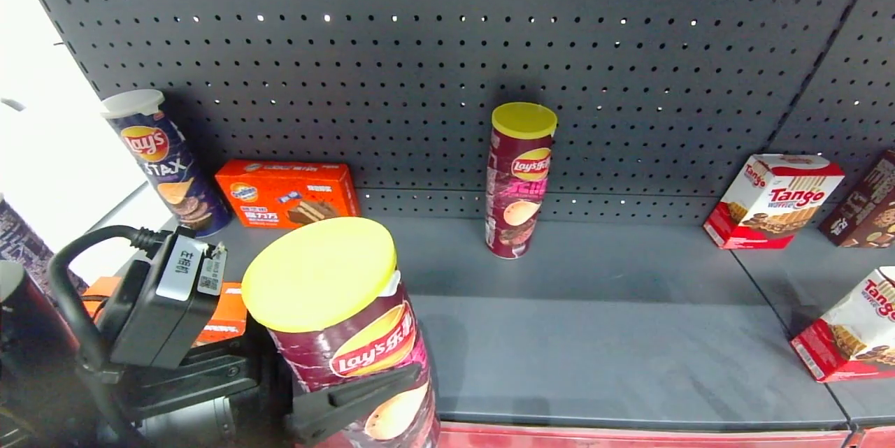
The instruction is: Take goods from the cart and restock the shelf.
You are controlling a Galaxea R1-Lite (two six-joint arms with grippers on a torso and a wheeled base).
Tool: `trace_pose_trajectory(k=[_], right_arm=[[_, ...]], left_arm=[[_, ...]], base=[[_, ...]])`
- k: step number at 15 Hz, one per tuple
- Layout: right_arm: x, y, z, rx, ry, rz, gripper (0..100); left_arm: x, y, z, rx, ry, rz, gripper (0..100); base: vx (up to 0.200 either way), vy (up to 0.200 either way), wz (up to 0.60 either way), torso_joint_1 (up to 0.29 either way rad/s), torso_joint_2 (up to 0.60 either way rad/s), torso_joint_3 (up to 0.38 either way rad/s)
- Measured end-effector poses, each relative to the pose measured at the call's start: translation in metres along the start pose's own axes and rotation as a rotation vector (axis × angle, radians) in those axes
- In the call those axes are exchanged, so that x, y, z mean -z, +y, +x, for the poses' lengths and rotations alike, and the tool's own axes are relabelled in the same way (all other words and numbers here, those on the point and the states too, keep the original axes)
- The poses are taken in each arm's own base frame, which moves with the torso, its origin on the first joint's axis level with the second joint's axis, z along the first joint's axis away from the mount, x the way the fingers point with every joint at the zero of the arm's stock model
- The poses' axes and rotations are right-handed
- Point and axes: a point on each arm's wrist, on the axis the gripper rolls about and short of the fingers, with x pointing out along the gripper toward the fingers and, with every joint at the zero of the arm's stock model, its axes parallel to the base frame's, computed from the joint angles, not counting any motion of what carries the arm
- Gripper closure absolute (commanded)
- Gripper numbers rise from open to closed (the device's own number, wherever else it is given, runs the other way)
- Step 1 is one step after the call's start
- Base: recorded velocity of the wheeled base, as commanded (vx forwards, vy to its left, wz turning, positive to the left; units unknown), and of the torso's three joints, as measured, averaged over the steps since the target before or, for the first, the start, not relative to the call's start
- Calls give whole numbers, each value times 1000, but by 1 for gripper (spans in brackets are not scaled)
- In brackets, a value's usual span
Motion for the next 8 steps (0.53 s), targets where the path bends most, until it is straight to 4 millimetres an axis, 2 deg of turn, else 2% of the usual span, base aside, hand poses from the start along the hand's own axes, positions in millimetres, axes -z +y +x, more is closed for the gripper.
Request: trace_pose_trajectory(k=[2,5,8], right_arm=[[-7,-9,33,-63,15,7,0],[-16,-18,73,-169,40,20,0],[-34,-31,112,-228,26,18,0]], left_arm=[[-1,2,0,-11,-5,2,100],[-2,4,0,-18,-7,3,100],[-3,5,-1,-28,-8,3,100]], base=[[0,0,0,0,0,0],[0,0,0,0,0,0],[0,0,0,0,0,0]])
